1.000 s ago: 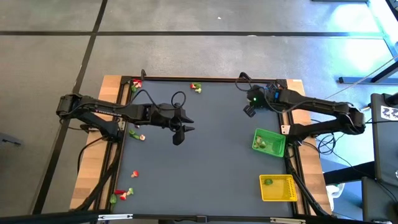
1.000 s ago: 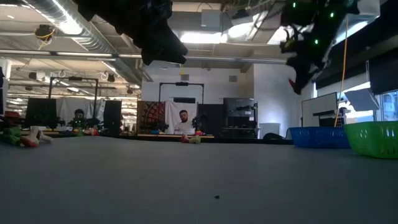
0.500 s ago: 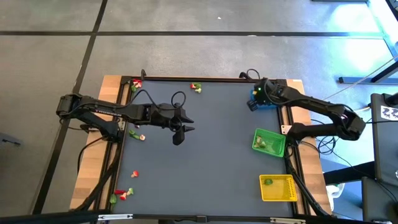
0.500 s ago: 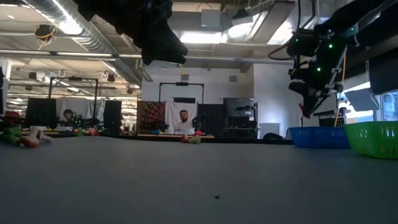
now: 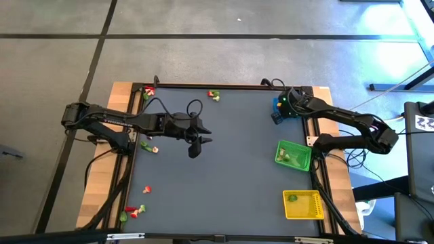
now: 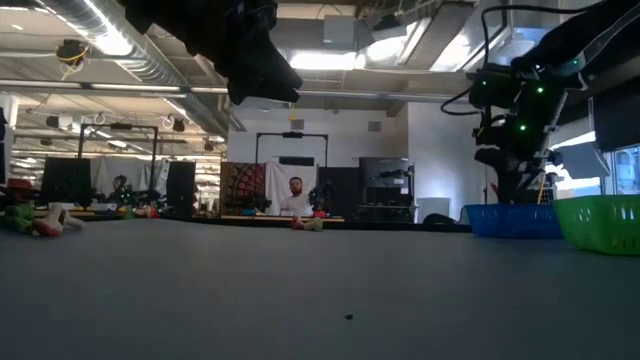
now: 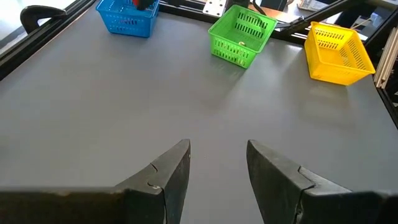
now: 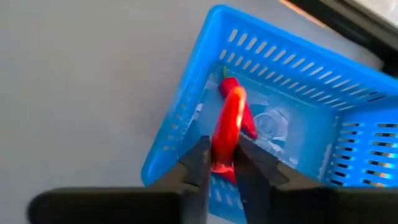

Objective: Sort produce into baskets
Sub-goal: Put the red chili pepper into the blue basket, then put the green mushroom into the green basket

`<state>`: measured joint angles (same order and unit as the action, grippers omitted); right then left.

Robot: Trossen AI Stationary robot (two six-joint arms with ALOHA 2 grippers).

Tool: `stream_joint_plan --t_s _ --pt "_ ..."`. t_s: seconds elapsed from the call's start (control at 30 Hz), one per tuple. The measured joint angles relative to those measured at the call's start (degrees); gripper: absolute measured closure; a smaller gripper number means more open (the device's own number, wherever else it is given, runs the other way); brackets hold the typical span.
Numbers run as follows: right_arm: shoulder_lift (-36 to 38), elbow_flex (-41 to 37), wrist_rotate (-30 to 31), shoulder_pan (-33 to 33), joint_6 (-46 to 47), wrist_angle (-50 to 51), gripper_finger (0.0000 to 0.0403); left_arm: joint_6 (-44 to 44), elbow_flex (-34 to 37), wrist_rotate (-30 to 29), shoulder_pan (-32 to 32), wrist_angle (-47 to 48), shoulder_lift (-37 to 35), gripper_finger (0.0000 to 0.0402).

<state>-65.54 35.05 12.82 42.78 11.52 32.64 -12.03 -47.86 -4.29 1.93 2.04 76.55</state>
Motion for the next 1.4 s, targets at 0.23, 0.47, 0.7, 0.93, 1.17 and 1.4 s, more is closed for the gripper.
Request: stream_joint_plan --t_s 0.23,0.47,0.7,0.93,1.17,1.4 --pt "0.0 0.8 0.1 0.0 0.0 -1.1 0.0261 0.0 0.0 0.0 0.0 0.0 0.0 0.0247" --pt "0.4 5.5 -8.9 -2.4 0.3 -5.5 0.0249 0.0 0.0 0.0 0.0 -0.1 0.0 0.0247" --pt "-0.1 5.5 -14.2 -12.9 0.6 -21.6 0.0249 0.2 0.0 -2.0 0.0 -0.2 0.0 0.0247" --pt "-3.9 5.4 -13.4 -21.1 0.6 -33.4 0.0248 0.1 0.0 -5.7 1.3 -0.2 0.0 0.0247" --pt "-9.7 5.4 -12.3 -25.6 0.7 -35.8 0.0248 -1.0 0.0 -5.7 4.6 0.5 0.2 0.0247" --pt "-14.8 5.3 -12.3 -28.3 2.3 -38.0 0.0248 -0.2 0.0 -4.6 8.0 0.7 3.4 0.0241"
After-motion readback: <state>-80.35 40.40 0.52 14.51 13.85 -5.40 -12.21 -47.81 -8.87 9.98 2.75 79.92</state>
